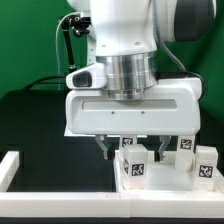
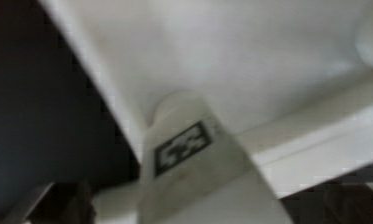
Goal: Assemble square table
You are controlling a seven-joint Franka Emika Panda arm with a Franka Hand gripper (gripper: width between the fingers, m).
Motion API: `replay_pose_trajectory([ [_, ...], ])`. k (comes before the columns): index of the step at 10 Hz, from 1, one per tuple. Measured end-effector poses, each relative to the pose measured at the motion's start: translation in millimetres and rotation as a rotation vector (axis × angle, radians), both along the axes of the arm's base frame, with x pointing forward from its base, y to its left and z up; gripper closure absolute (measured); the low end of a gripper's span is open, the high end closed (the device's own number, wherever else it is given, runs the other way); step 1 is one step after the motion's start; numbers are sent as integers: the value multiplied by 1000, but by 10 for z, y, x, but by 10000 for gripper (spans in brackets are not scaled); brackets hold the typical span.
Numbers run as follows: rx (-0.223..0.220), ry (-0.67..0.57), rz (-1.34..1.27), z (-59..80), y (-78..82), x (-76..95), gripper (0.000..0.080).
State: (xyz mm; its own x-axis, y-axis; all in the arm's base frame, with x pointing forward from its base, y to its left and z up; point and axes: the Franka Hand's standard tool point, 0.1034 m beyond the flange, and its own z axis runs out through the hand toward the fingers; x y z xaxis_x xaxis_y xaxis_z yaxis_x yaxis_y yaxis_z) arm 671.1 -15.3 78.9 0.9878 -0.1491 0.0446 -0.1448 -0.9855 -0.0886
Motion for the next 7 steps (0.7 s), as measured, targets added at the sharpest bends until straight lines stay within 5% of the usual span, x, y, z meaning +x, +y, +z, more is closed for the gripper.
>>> replay_pose_trajectory([
  [2,-18,-7,138,21,7,32,151],
  [4,-18,-4,117,18,2,28,395],
  [7,-5,12,-100,16,3,28,511],
])
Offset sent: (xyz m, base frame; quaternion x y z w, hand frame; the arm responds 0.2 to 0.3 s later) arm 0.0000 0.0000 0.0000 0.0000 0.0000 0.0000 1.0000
